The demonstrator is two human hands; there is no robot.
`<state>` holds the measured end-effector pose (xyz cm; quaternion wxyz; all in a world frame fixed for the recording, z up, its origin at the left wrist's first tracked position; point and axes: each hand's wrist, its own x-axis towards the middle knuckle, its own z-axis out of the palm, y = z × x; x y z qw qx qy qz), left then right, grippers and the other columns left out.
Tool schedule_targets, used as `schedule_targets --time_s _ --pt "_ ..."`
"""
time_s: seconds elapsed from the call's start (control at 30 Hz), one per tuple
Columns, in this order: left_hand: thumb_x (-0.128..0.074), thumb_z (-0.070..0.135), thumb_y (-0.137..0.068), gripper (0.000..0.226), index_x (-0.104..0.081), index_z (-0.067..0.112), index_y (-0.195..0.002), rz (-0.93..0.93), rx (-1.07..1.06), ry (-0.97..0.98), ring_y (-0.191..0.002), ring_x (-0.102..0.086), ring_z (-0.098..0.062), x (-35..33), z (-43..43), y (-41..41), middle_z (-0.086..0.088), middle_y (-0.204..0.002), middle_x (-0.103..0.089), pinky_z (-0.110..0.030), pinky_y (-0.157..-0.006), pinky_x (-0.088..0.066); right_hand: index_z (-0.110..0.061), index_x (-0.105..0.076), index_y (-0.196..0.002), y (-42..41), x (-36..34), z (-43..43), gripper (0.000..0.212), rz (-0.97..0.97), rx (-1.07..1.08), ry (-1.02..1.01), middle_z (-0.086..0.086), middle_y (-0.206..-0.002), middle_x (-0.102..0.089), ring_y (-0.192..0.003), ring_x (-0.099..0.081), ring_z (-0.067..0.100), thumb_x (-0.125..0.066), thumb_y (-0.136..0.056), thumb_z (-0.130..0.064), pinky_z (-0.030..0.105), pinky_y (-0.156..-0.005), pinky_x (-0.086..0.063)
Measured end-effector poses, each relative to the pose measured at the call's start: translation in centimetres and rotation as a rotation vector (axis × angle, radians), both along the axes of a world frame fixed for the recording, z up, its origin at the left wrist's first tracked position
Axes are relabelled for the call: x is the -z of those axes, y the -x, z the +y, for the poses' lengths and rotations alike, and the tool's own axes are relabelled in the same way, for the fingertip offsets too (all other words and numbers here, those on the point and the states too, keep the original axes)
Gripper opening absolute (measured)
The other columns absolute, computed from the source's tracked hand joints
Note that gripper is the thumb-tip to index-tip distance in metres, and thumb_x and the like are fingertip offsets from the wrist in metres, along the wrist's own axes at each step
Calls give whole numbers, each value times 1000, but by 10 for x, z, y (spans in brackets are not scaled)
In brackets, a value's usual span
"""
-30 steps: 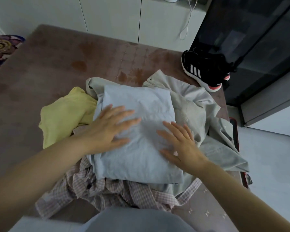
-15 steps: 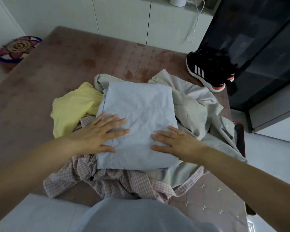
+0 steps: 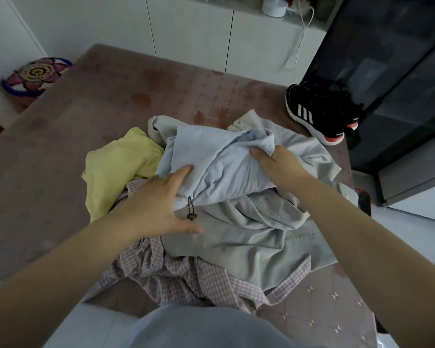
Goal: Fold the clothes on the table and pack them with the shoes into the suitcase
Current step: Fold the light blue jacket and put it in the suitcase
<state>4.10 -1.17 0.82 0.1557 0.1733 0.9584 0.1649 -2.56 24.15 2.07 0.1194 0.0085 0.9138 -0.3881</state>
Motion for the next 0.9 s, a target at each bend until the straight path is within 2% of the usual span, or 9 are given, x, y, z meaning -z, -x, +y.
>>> schedule_targets --time_s 0.17,0.27,0.37,0.5,0.6,0.67,0.73,0.8,0.9 --pt "-77 48 -66 111 -6 20 -147 157 -155 45 -114 -52 -31 24 5 26 -9 -137 -45 -36 -93 -41 -14 -48 -80 34 16 -9 36 -52 162 -17 -1 -76 -53 -82 -51 22 -39 -96 -45 27 -67 -37" --pt "-73 33 -73 75 -33 21 -135 51 -199 -42 -96 -60 -31 31 -4 58 -9 -116 -62 -38 -79 -49 -6 -53 -96 47 23 -10 36 -29 228 -77 12 -93 -59 -89 -55 27 -42 -97 -39 29 -71 -37" --pt "-73 24 -73 35 -55 16 -102 -139 -188 -288 -83 -59 -23 19 -15 90 0 -88 -63 -30 -66 -46 0 -54 -112 56 26 -8 34 25 292 -85 16 -108 -61 -98 -56 30 -44 -97 -29 27 -71 -34" --pt "-73 19 -78 23 -60 27 -94 -280 -205 -457 -86 -58 -12 2 -27 137 7 -96 -63 -25 -70 -45 2 -49 -120 68 34 -3 36 24 404 -149 18 -119 -58 -109 -54 34 -41 -98 -26 29 -75 -36" --pt "-73 36 -73 52 -52 29 -120 -327 -298 -563 -112 -50 -13 0 -22 155 4 -126 -52 -31 -90 -46 0 -45 -124 74 47 0 38 -75 435 -279 20 -125 -55 -114 -51 36 -34 -99 -27 34 -84 -39" --pt "-76 44 -65 93 -24 37 -142 -335 -247 -469 -130 -32 -12 -1 -10 150 9 -145 -31 -33 -101 -36 0 -45 -125 77 54 0 38 -133 448 -344 20 -128 -53 -117 -50 34 -32 -100 -26 32 -84 -38" --pt "-80 48 -58 120 3 43 -144 -282 -127 -334 -138 -22 -15 5 8 138 9 -154 -14 -37 -104 -32 1 -46 -126 80 60 1 39 -158 461 -376 19 -129 -52 -119 -50 33 -31 -100 -24 33 -89 -39" --pt "-80 52 -58 122 5 40 -145 -100 -84 -234 -137 -29 -22 19 25 130 4 -155 -17 -39 -104 -34 2 -46 -127 82 61 0 40 -183 484 -388 20 -131 -52 -120 -49 33 -30 -101 -22 34 -93 -40" --pt "-74 43 -73 84 -27 29 -141 52 -300 -366 -121 -49 -26 44 40 140 0 -142 -44 -34 -93 -41 0 -46 -129 83 64 4 40 -194 543 -358 19 -130 -53 -119 -51 33 -30 -100 -23 35 -94 -41"
